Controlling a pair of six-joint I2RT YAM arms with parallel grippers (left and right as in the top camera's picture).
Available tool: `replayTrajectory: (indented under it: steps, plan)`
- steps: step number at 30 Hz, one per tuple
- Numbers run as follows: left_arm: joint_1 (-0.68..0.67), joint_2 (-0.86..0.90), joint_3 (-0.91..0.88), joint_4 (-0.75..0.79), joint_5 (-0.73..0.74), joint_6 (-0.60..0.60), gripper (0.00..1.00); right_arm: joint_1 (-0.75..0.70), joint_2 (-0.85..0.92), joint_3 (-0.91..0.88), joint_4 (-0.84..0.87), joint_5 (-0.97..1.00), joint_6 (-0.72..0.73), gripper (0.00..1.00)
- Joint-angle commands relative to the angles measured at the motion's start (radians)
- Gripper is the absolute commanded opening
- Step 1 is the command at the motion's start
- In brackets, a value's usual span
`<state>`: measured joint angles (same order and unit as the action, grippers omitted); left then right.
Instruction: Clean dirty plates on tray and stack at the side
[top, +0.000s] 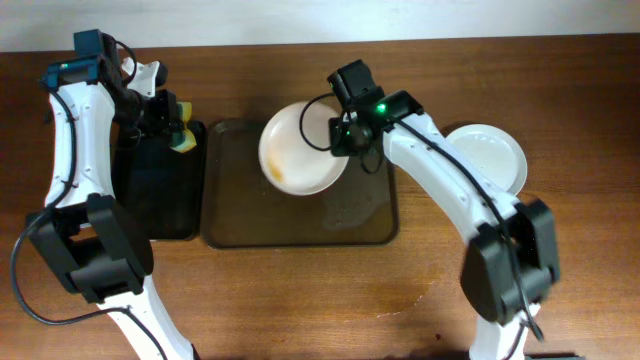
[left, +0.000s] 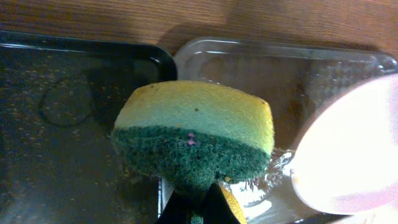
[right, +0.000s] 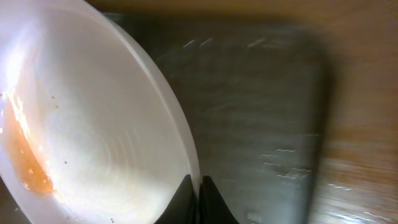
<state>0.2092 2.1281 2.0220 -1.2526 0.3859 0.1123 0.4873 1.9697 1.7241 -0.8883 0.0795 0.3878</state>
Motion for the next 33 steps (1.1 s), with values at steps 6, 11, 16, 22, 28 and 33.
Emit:
replayTrajectory:
  steps: [6,11,16,22,28,33]
  plan:
    - [0.0,0.005,0.008,0.013,-0.035,0.005,0.01,0.367,-0.109,0.014,-0.073,1.166,-0.043,0.04]
    - [0.0,0.005,0.008,0.014,-0.035,0.005,0.01,0.454,-0.109,0.014,-0.075,1.357,-0.042,0.04]
    - [0.0,0.005,0.008,0.013,-0.035,0.005,0.01,0.336,-0.187,0.014,-0.097,0.818,-0.013,0.04]
    - [0.0,0.005,0.008,0.014,-0.036,0.005,0.01,-0.167,-0.313,0.014,-0.195,0.05,0.039,0.04]
    - [0.0,0.005,0.008,0.018,-0.035,0.005,0.01,-0.668,-0.257,-0.113,-0.225,-0.017,0.039,0.04]
    - [0.0,0.005,0.008,0.02,-0.036,0.005,0.01,-0.784,-0.225,-0.423,0.026,-0.016,0.04,0.04]
